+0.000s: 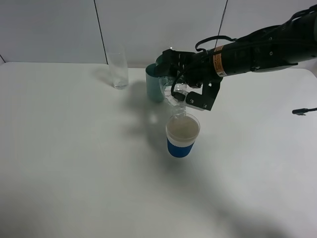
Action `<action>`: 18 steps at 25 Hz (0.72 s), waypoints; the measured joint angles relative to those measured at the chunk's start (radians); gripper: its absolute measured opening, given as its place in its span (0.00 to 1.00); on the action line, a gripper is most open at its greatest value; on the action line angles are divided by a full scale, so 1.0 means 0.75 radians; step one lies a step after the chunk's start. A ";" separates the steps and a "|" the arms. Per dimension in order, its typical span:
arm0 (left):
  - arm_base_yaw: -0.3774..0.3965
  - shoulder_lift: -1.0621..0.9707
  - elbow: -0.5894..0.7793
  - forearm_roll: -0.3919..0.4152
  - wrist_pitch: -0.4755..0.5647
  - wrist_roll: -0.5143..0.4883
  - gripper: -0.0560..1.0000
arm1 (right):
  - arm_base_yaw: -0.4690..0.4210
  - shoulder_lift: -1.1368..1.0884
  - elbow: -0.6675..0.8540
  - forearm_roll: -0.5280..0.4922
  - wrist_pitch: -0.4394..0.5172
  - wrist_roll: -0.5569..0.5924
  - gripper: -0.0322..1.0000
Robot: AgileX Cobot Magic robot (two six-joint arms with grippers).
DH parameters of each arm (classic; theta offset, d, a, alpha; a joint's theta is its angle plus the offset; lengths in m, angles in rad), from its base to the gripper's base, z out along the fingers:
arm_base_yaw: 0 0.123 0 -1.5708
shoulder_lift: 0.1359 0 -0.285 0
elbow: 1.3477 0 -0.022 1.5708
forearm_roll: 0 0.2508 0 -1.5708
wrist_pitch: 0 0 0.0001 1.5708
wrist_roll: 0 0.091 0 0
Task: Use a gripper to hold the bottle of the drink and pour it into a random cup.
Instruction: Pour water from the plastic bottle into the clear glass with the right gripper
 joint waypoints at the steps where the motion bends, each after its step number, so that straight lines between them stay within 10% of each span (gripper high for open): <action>1: 0.000 0.000 0.000 0.000 0.000 0.000 0.99 | 0.005 0.000 0.000 -0.003 0.002 -0.003 0.58; 18: 0.000 0.000 0.000 0.000 0.000 0.000 0.99 | 0.034 -0.001 0.000 -0.023 0.031 -0.046 0.58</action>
